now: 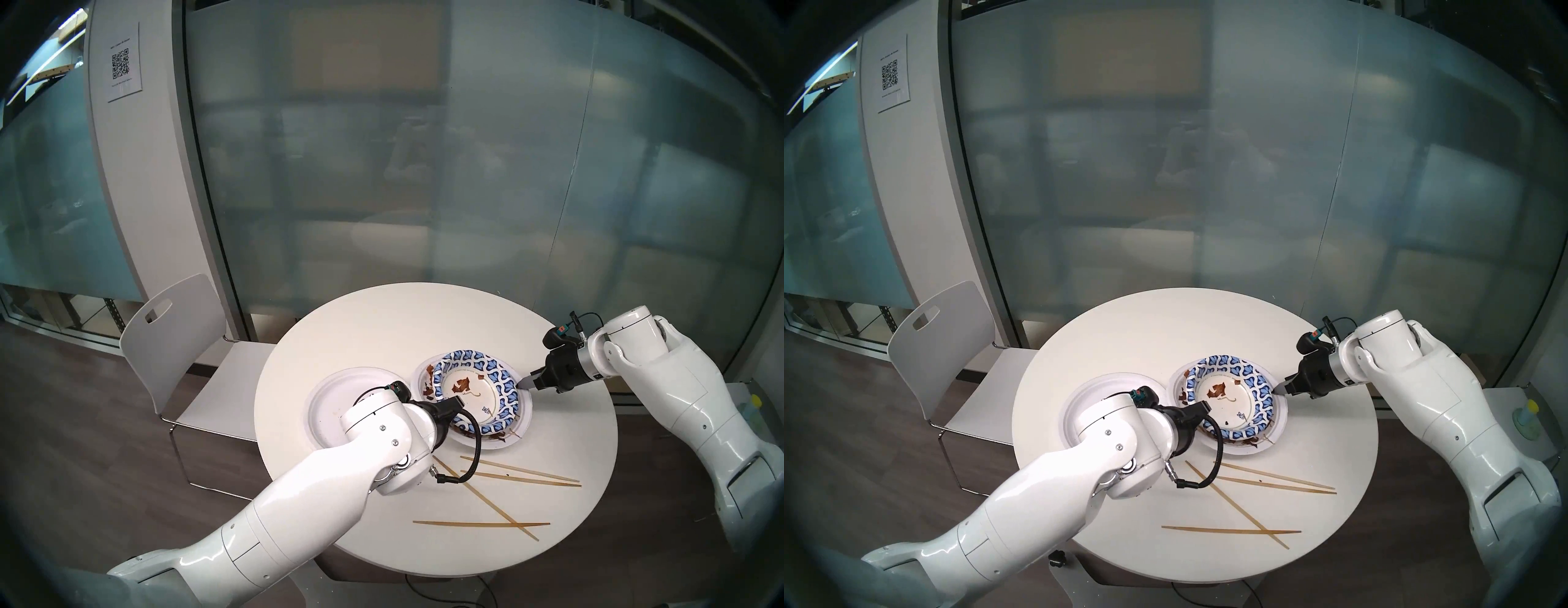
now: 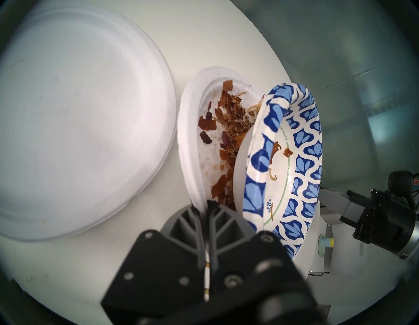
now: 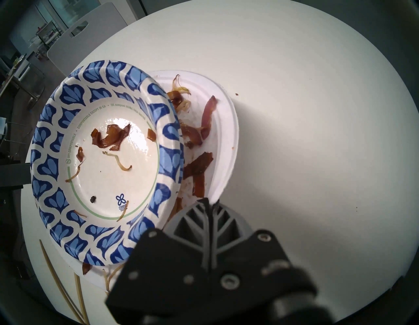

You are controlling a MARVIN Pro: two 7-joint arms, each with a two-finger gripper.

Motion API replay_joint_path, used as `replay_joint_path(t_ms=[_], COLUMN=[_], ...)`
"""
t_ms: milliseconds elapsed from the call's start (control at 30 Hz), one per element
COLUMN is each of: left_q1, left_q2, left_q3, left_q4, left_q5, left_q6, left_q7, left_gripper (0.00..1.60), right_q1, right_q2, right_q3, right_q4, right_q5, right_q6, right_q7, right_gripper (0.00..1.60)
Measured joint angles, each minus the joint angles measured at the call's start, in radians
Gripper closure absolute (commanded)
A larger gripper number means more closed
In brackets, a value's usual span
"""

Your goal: Stack the plates into one stack

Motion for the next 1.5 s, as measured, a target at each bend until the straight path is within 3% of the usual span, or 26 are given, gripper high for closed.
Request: replay_joint_path(t_ms=[433,1267,1500], left_q1=[0.035,0.13,0.164], left_q2=[0.061,0.205,0.247], left_q3=[-0.059,-0.203,-0.244], left_q4=[-0.053,-0.138,-0.152], left_q5=[-0.034,-0.122,-0.146], left_q6=[0.002,0.004,0.004], left_q7=[-0.012,-0.045,-0.062], left_gripper=[1.6,1.6,1.6], right_q1=[0.02,0.193,0.244], right_q2=[-0.016,-0.146,-0.195], right_q3=[-0.017,-0.195,-0.253], right_q4=[-0.035,0.02,0.072], right_q5=[-0.011,-0.125,-0.156], right_q6=[0.002,-0.009,-0.018], right_q7=[0.013,0.094,0.129], right_gripper=[1.6,1.6,1.6])
